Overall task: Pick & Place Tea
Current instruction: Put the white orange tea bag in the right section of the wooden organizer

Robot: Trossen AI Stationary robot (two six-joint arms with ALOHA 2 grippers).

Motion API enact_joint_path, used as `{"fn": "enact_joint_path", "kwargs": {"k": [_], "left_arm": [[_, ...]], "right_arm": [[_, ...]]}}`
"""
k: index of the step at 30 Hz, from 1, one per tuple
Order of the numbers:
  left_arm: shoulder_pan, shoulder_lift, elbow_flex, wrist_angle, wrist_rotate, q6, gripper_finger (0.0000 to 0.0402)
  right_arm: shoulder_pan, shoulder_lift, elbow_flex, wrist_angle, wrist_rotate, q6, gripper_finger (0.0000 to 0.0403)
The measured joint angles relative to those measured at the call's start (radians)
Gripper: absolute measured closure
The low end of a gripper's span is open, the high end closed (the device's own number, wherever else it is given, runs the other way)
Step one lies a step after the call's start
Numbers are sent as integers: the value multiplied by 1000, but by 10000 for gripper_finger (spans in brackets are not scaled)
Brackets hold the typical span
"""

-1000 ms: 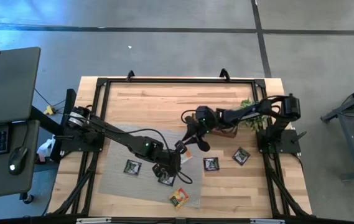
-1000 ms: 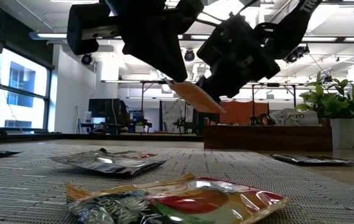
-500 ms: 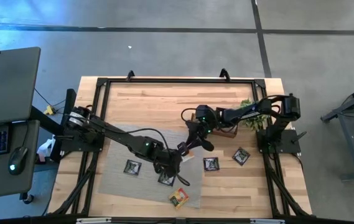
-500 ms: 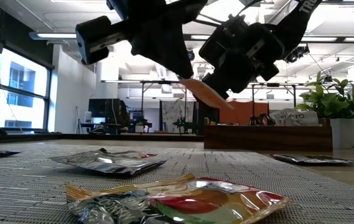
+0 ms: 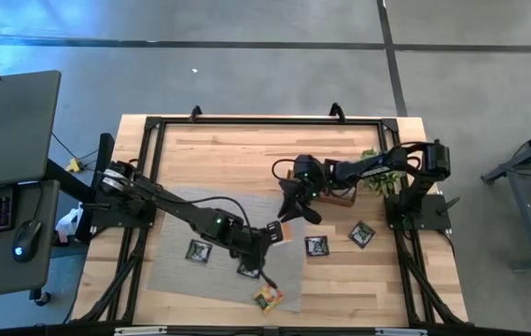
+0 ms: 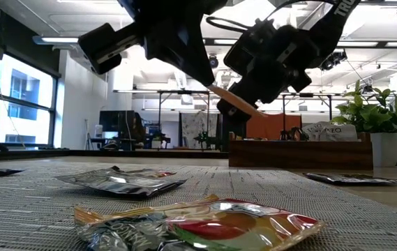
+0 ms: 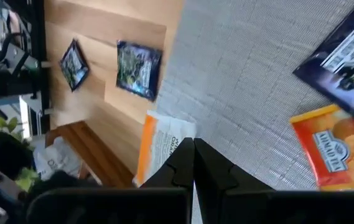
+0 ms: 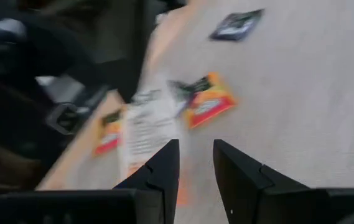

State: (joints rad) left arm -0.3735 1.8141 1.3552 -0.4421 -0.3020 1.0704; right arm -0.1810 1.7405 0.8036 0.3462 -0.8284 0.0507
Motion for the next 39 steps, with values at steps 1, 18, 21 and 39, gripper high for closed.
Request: {"fn": "enact_joint_path", "kwargs": {"k": [1,18,21,39], "left_arm": [[0,0,0,-1,-5,0,401],[16,17,0,-2,-102,78,401],[14,17,0,-5,-64,78,401],[14,17,0,24,-83,123,401]], "right_arm": [[0,0,0,0,-28,17,308],[27,0,0,-14,-40,46,320],[37,0,0,-13,-39,20,336],[73,0,0,-13,-34,-27,392]]}}
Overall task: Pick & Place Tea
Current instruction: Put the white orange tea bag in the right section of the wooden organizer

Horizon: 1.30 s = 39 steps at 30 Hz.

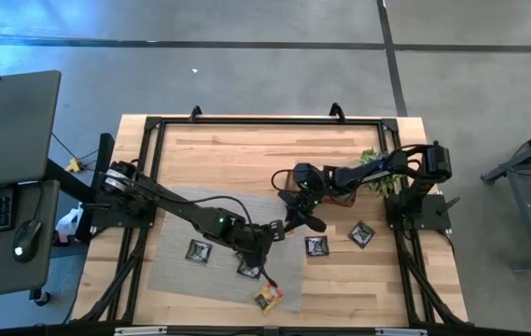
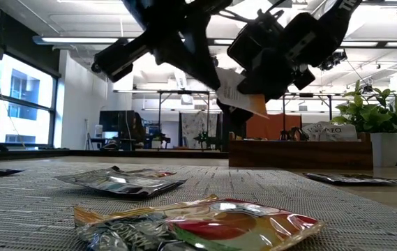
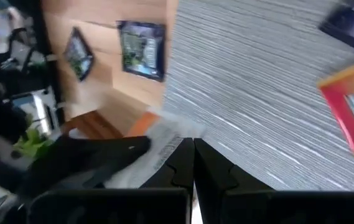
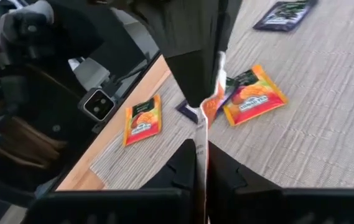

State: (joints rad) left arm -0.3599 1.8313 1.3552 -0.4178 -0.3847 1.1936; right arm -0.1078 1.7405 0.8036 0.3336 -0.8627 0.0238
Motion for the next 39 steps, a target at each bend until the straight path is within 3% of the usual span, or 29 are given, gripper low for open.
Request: {"fn": "enact_joint_path", "kwargs": {"k": [8,13,18,22,27,31,39], "left_arm": [[0,0,0,67,-36,-167,401],[0,0,0,48,-120,-274,401],[0,0,0,47,-237,-513,401],[0,0,0,52,-276,-630,401],[-1,0,0,49,-281,-710,401],[-1,-9,0,31,-346,-767,401],[-1,-75,-1,-47,-297,-983,401]], "right_arm": [[11,0,0,-93,61,-3,385],[11,0,0,-136,203,57,395],[4,-43,0,-191,339,184,389],[-10,-185,0,-367,517,170,397],[21,-461,0,-702,867,163,388],[101,-668,-8,-883,1109,265,397],[198,-999,-292,-879,1213,486,396]]}}
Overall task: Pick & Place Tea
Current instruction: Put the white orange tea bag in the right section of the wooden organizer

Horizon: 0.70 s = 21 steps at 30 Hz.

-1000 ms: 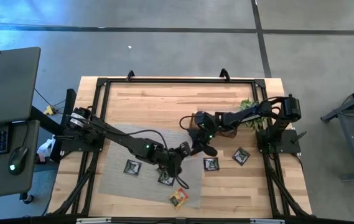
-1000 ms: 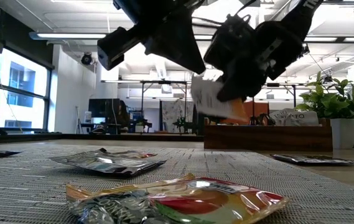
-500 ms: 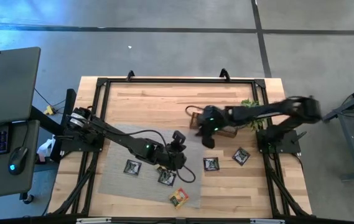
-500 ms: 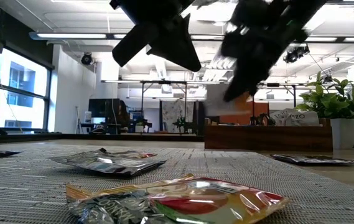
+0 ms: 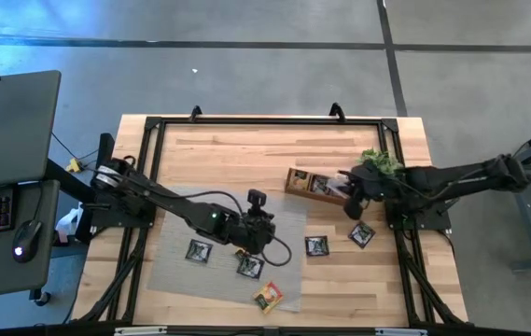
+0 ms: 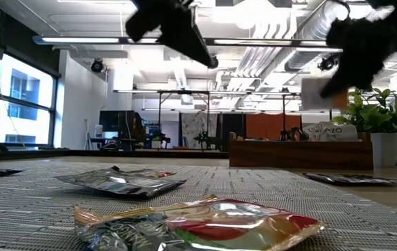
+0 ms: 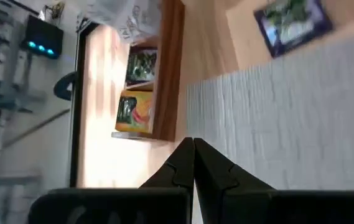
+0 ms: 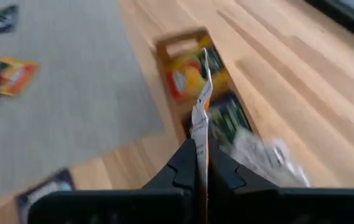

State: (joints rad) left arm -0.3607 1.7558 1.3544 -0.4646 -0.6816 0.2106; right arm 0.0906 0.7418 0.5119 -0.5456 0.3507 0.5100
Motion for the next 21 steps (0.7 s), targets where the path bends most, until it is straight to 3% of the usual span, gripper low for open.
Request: {"fn": "enact_joint_path", "kwargs": {"k": [5,12,21], "left_arm": [[0,-85,0,-27,0,-148,401],[1,-261,1,-63,-17,-345,401],[1,-318,0,-88,-68,-358,401]], "right_arm": [[-6,-98,-147,125,21,-26,395],[-25,-82,-224,156,170,17,398],[-32,-54,-323,288,189,66,393]]}}
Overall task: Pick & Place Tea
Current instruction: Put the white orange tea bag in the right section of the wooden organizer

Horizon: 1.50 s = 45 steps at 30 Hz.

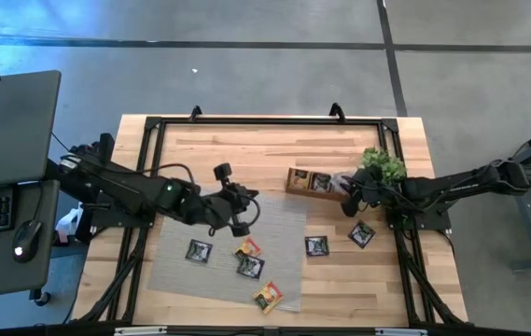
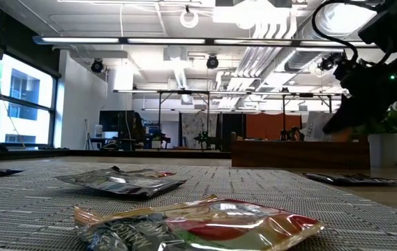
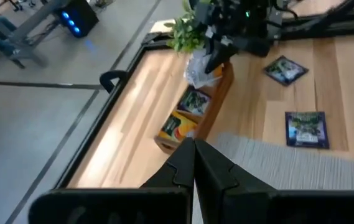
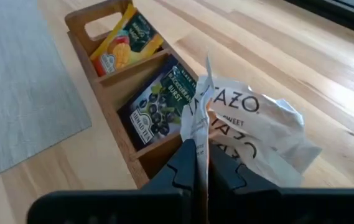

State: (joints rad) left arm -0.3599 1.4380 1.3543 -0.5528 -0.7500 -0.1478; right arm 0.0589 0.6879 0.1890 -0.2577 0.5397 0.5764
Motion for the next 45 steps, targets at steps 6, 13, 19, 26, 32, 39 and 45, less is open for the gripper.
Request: {"fn": "enact_joint_path", "kwargs": {"k": [6,13,19,26,32,39,45], "left_arm": [[1,18,0,5,10,2,401],[0,22,0,3,5,-5,401],[0,22,0,4,6,-7,401],[0,22,0,4,9,-16,401],[0,22,0,4,34,-19,401],[0,22,0,4,35,-40,401],[0,22,0,4,35,-41,401]], "right_arm": [[0,-1,-6,16,-23,1,365],[0,-1,-4,50,-57,-40,313],[0,-1,83,38,-25,-184,290],[0,0,160,36,-13,-340,290],[0,29,160,-91,32,-310,290],[0,85,160,-116,52,-284,290],[0,125,160,-120,20,-213,304]]}}
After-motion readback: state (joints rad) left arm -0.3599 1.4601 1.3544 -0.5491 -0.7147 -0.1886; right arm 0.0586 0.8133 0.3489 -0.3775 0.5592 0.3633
